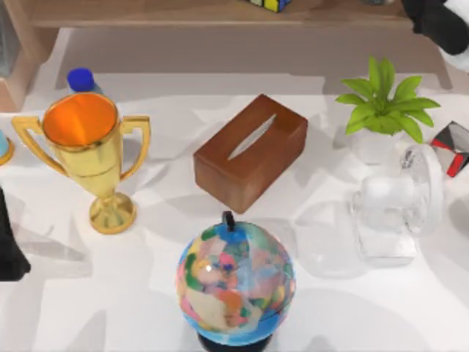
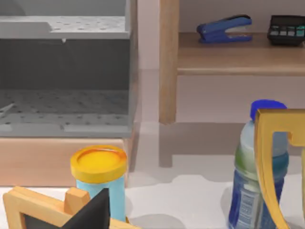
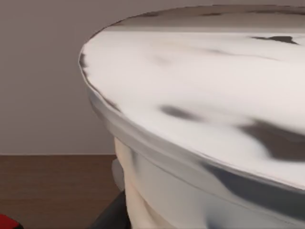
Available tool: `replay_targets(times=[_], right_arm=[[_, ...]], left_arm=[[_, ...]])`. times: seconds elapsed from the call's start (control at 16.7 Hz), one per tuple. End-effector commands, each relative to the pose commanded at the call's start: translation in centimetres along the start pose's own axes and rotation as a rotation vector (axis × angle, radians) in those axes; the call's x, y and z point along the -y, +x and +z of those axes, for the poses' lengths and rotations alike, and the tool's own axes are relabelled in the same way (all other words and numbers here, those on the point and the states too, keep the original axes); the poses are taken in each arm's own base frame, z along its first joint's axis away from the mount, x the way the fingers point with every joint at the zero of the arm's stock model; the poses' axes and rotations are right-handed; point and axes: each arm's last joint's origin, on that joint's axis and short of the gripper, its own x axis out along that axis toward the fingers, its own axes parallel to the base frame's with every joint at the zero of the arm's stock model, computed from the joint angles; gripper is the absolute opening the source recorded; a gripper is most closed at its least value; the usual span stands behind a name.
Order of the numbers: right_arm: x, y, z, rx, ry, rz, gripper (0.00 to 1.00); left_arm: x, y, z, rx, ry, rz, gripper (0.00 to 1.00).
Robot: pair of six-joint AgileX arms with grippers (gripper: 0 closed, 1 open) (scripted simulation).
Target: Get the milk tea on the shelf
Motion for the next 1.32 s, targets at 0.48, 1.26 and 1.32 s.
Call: replay_targets(times=[0.48,1.26,1.32], right_arm=[[0.0,2.2,-1.3,0.002,0.003,-0.002,0.00],[-0.1,4.2,-2.8,0.000,0.000,0.000,0.38],[-0.1,4.2,-2.8,0.000,0.000,0.000,0.45]], left_arm=[[0.0,0.0,0.0,0.000,0.000,0.000,1.00],[0.0,0.0,0.0,0.000,0.000,0.000,1.00],[0.0,0.0,0.0,0.000,0.000,0.000,1.00]])
